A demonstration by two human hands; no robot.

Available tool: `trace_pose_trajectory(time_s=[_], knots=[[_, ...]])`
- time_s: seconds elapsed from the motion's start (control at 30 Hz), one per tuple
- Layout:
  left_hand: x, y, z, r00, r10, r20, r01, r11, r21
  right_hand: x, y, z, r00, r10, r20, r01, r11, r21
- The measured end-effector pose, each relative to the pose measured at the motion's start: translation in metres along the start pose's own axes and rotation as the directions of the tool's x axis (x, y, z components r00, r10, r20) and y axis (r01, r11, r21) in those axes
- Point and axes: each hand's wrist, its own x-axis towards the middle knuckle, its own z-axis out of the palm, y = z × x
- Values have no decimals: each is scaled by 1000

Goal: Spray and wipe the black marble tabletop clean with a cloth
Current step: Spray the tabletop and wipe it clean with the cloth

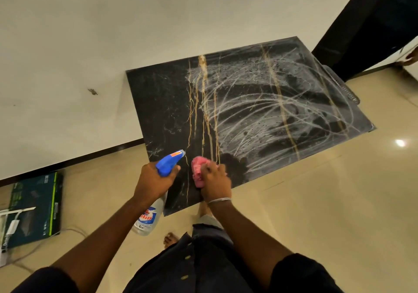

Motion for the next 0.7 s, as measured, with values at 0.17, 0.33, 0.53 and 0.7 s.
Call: trace_pose_trajectory(time_s=[0.17,0.33,0.53,0.7], knots=[[7,5,4,1000,-17,-13,17,1000,-24,0,-8,3,981,-181,70,184,982,-39],[9,8,1,1000,-26,-6,25,999,-42,22,58,-16,1000,22,-13,-23,997,-76],[9,6,6,998,-60,-8,59,998,-37,34,70,-24,981,183,-67,-190,976,-111],[9,15,12,997,-62,-43,61,998,-25,32,16,-1,998,-63,17,63,998,-10]])
